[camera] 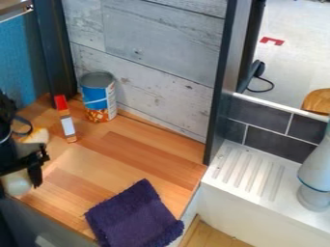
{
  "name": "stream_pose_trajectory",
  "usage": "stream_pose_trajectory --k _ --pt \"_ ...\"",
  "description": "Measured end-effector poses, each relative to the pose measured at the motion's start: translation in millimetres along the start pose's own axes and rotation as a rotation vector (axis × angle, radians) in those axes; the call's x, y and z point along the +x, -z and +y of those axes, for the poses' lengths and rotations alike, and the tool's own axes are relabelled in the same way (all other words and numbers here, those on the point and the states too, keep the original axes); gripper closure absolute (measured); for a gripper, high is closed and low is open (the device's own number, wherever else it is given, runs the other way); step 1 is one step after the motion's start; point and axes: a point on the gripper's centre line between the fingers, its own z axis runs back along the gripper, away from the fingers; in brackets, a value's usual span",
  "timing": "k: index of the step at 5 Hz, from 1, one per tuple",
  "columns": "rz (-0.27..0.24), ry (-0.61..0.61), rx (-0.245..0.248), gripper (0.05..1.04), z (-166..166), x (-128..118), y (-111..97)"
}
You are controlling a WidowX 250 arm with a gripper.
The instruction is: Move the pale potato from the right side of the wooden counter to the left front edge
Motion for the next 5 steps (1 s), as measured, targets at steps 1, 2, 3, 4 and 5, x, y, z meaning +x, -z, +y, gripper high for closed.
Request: stream_pose_trajectory --k 1,2,3,4,5 --pt "-0.003 0.009 -0.021 0.233 -6.6 9.1 6.7" --pt "0.014 0.009 -0.037 0.233 -11.3 9.1 15.6" --pt "0.035 -0.006 -0.044 0.233 -13.0 5.5 23.1" --pt "0.041 -0.015 -0.049 0.193 -14.4 6.1 23.4" --pt "0.059 -0.026 -0.042 0.069 -13.5 2.9 23.1"
